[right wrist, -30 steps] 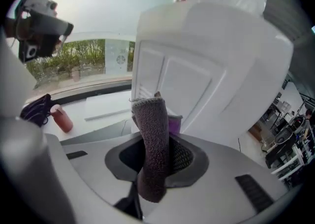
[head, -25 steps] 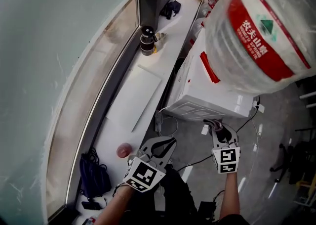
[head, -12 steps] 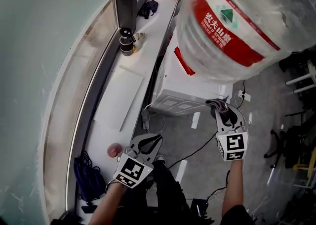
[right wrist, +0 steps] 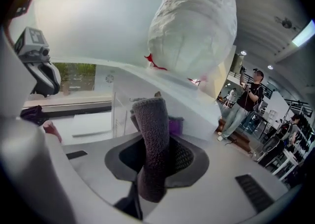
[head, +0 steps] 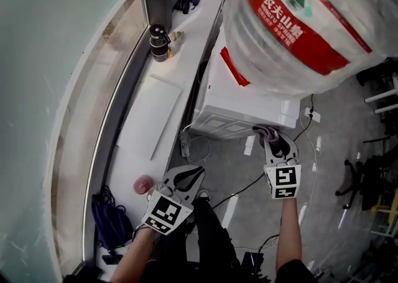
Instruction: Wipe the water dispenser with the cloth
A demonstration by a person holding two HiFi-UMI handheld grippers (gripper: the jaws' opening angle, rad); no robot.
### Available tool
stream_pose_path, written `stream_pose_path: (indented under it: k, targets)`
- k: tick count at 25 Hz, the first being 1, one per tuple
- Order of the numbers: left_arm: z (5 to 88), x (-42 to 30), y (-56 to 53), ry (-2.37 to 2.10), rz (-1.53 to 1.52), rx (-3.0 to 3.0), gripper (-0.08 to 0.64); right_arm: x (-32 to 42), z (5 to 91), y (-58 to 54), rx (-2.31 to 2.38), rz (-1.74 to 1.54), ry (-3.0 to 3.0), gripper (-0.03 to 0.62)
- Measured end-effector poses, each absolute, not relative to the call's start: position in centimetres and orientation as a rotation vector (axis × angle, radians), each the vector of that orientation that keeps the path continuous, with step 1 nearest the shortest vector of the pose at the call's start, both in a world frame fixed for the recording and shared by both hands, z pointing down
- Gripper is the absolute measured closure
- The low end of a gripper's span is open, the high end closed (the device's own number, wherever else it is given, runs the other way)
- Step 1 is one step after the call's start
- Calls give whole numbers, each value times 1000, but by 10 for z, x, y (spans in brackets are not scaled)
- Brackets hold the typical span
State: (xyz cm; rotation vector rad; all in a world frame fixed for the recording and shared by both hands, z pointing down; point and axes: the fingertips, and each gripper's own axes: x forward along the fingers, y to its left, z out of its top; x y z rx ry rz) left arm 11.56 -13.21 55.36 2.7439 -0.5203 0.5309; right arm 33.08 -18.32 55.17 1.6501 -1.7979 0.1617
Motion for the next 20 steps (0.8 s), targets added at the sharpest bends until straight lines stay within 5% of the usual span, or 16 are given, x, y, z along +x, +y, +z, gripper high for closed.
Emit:
stream_pose_path:
  k: [20]
  targets:
    - [614,116,-137,-608,512,2739,540,336,835,-192,1510,555,-1577,490]
